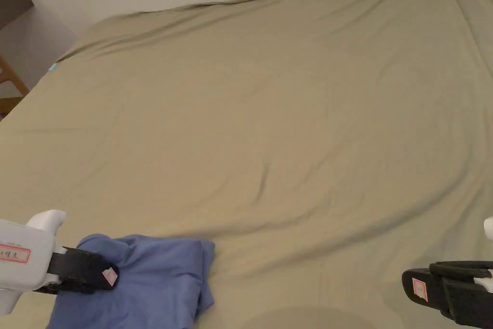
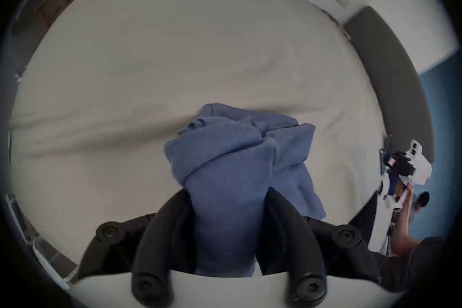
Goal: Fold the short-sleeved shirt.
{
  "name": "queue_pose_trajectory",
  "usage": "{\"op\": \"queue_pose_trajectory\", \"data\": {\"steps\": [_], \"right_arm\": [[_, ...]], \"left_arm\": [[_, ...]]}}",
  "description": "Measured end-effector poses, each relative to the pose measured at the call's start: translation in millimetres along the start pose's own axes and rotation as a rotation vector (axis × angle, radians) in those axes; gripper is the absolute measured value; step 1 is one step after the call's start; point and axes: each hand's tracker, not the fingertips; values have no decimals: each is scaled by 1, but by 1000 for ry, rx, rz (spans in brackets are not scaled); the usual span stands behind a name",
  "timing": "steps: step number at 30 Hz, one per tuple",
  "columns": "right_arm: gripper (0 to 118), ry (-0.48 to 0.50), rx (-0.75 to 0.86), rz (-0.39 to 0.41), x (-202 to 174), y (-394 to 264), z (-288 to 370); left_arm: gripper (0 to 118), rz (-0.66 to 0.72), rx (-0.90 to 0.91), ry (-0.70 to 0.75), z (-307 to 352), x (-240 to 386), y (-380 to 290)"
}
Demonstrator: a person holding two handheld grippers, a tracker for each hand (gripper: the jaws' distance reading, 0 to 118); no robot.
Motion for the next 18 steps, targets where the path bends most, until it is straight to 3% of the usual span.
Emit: {"op": "queue_pose_trajectory", "data": {"steps": [3,5,6,12,13,14,15,16,18], "right_arm": [[2,-7,-25,28,-10,1,-8],[2,-7,-35,35,-11,1,-9],[2,-7,-35,37,-12,0,-8],[2,-53,11,60,-5,2,24],[2,-71,40,69,-4,4,34],[2,-85,63,70,-2,5,43],[2,-106,97,75,0,7,56],[2,-140,135,81,1,8,69],[2,-211,221,104,1,11,95]], "left_arm": [[37,108,-17,21,-7,-34,2],[82,180,14,131,-12,-44,-7],[89,159,53,205,-12,-46,-13],[89,177,320,307,56,-20,-47],[78,183,402,318,76,-22,-49],[54,155,457,315,91,-8,-52],[17,109,544,330,105,12,-54],[3,73,618,369,116,38,-57],[3,3,729,430,133,86,-60]]}}
